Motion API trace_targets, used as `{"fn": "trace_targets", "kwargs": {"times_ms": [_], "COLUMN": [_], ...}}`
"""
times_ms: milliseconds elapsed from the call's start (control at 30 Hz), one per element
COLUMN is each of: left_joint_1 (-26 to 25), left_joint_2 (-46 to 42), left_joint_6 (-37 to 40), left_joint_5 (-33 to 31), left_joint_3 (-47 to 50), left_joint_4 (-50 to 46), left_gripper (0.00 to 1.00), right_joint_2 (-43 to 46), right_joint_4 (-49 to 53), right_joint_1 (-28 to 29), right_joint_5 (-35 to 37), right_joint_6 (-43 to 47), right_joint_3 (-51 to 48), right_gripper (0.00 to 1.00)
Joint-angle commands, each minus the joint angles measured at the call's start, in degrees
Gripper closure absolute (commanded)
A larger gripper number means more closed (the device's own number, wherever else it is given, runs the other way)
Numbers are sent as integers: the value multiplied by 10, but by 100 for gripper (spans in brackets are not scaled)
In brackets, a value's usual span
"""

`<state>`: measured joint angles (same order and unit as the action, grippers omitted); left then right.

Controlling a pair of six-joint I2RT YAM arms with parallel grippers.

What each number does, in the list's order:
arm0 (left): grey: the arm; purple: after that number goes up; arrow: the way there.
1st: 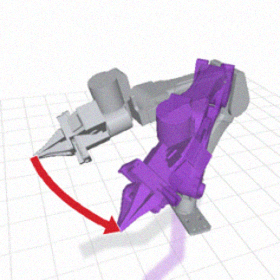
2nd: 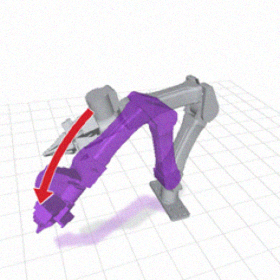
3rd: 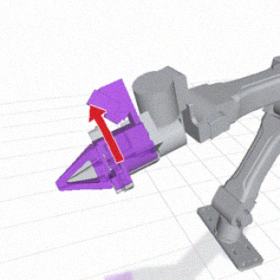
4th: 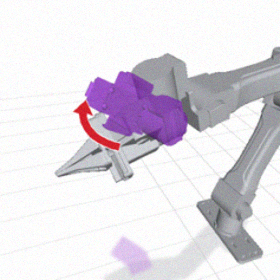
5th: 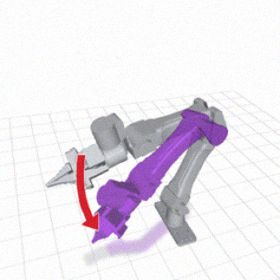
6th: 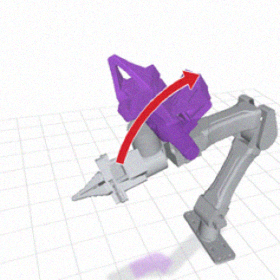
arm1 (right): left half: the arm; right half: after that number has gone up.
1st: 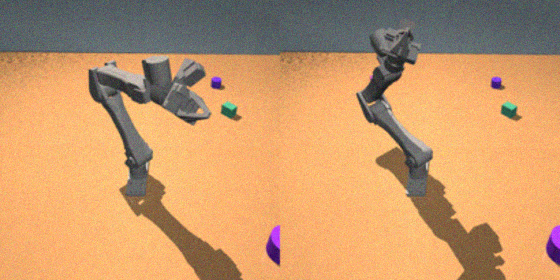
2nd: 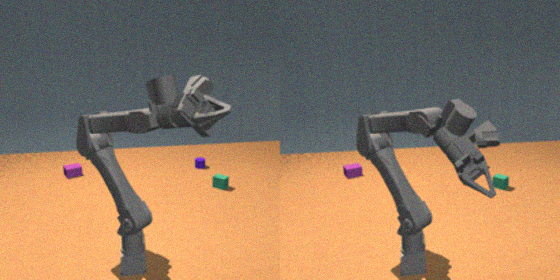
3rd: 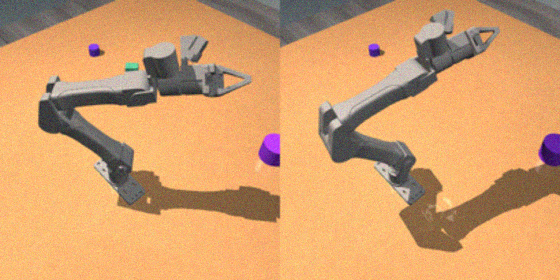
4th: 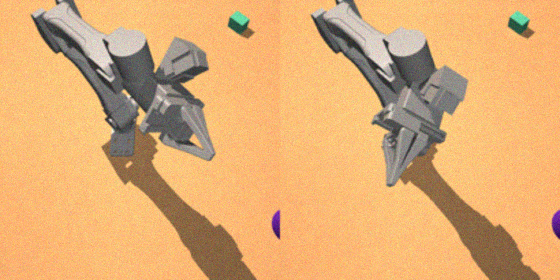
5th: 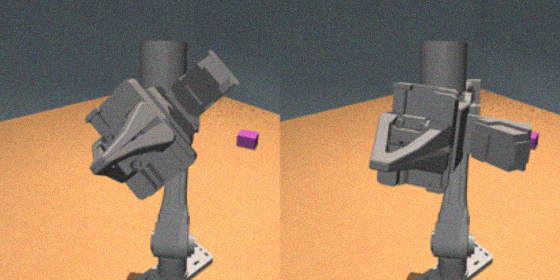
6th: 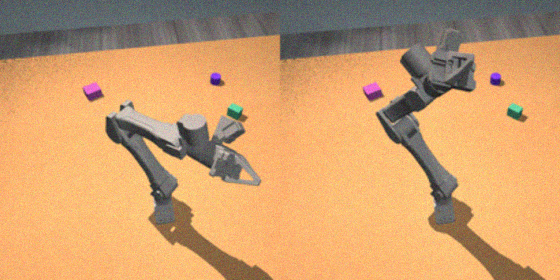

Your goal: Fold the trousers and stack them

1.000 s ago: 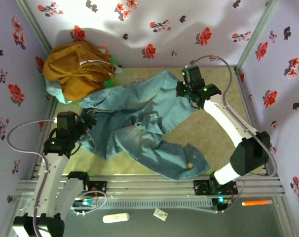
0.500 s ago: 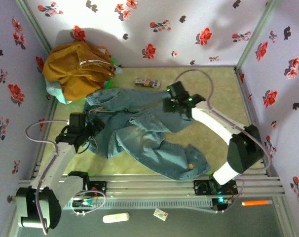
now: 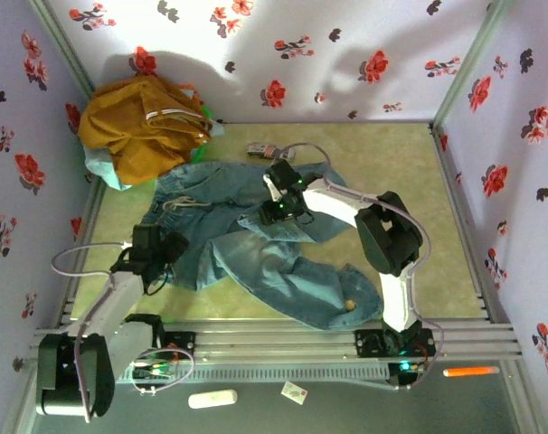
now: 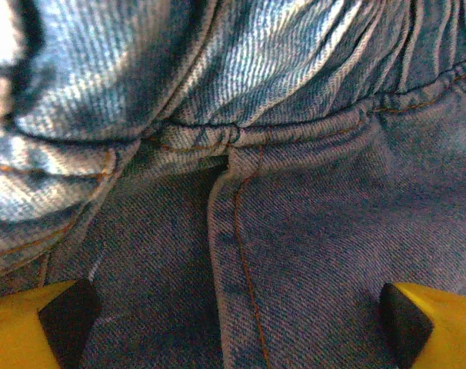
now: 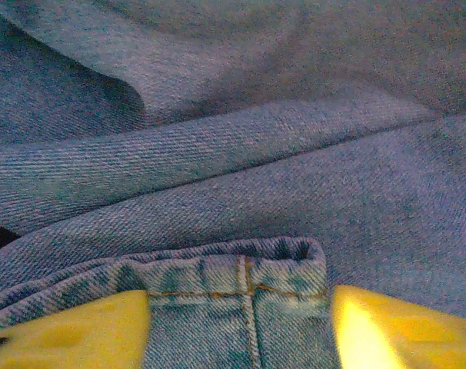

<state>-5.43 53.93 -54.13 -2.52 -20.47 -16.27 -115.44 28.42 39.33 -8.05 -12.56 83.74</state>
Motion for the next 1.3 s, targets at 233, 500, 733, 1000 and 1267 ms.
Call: {"fn": "trace_targets", "kwargs": {"times_ms": [233, 500, 733, 1000, 1267], "left_joint_1": [16, 18, 18, 20, 23], "left_joint_2": [-31, -15, -8, -6, 2], "left_joint_6": [4, 9, 11, 21, 27], "left_joint_5": [-14, -4, 9, 11, 11], "left_joint_3": [3, -14, -14, -20, -32], "left_joint_4": [-30, -22, -25, -28, -29], "left_gripper": [4, 3, 2, 2, 2], "right_joint_2": [90, 65, -13, -23, 52], "right_joint_4": [-34, 16, 0, -22, -40], "right_joint_1": [-8, -37, -36, -36, -36], "right_joint_5": [13, -7, -54, -74, -49], "right_joint_6": [-23, -14, -15, -27, -41], "right_joint_3": [-47, -10, 13, 4, -32], "right_gripper": [100, 41, 35, 69, 100]}}
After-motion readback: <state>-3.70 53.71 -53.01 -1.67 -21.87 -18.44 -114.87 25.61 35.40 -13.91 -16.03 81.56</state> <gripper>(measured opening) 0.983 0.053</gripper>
